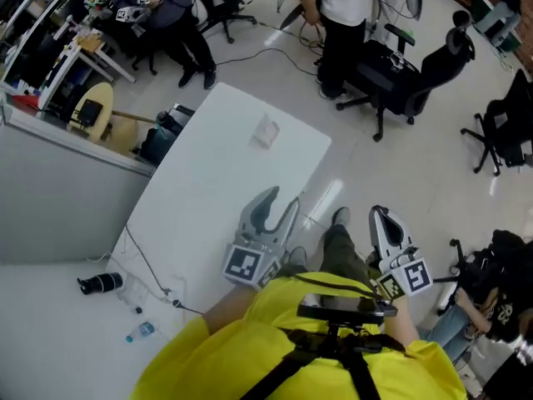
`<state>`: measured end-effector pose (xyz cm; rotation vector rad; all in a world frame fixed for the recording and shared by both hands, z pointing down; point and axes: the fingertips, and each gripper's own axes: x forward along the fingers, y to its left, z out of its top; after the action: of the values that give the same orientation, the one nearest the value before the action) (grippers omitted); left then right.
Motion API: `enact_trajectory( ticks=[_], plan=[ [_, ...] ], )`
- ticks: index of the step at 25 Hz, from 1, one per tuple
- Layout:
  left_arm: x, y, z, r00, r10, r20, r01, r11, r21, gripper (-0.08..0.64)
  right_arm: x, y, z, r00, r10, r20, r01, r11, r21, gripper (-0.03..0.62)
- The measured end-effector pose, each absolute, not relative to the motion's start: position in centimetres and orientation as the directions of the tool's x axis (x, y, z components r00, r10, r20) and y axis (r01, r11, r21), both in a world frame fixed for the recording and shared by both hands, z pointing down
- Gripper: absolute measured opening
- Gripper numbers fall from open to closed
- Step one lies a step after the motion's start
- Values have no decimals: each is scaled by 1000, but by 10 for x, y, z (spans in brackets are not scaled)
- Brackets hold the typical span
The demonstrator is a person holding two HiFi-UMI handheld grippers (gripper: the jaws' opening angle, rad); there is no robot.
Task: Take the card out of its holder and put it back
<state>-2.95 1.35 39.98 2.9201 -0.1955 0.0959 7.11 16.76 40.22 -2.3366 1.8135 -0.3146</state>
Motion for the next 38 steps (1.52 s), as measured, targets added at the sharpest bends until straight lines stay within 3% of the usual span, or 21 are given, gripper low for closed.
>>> enact_trajectory(
  ticks=[7, 11, 17, 21, 24, 29, 31, 38],
  plan=[
    [-20, -68, 408, 880, -456, 135, -474, -865, 167, 173, 128, 36, 417, -116, -992, 59, -949, 93, -302, 5],
    [-4, -87, 416, 804, -577, 147, -595, -785, 173, 173, 161, -23, 420, -316, -948, 46, -913, 290, -287, 5],
    [-18, -99, 427, 682, -712, 167, -731, -656, 188, 173, 167, -92, 461, -462, -881, 104, -848, 405, -341, 5],
    [-23, -110, 454, 679, -698, 225, -733, -660, 164, 173, 141, -101, 481, -534, -836, 128, -796, 445, -411, 5],
    [-16, -129, 470, 747, -624, 230, -664, -719, 206, 173, 125, -107, 490, -566, -812, 142, -777, 468, -421, 5],
    [-6, -171, 507, 792, -569, 221, -605, -780, 163, 168, 120, -114, 503, -572, -801, 176, -779, 463, -423, 5],
    [2, -186, 528, 806, -551, 215, -586, -796, 154, 121, 122, -117, 511, -572, -797, 194, -786, 464, -408, 5],
    [40, -236, 609, 881, -412, 234, -463, -852, 244, 120, 131, -141, 545, -548, -806, 224, -809, 444, -385, 5]
  ],
)
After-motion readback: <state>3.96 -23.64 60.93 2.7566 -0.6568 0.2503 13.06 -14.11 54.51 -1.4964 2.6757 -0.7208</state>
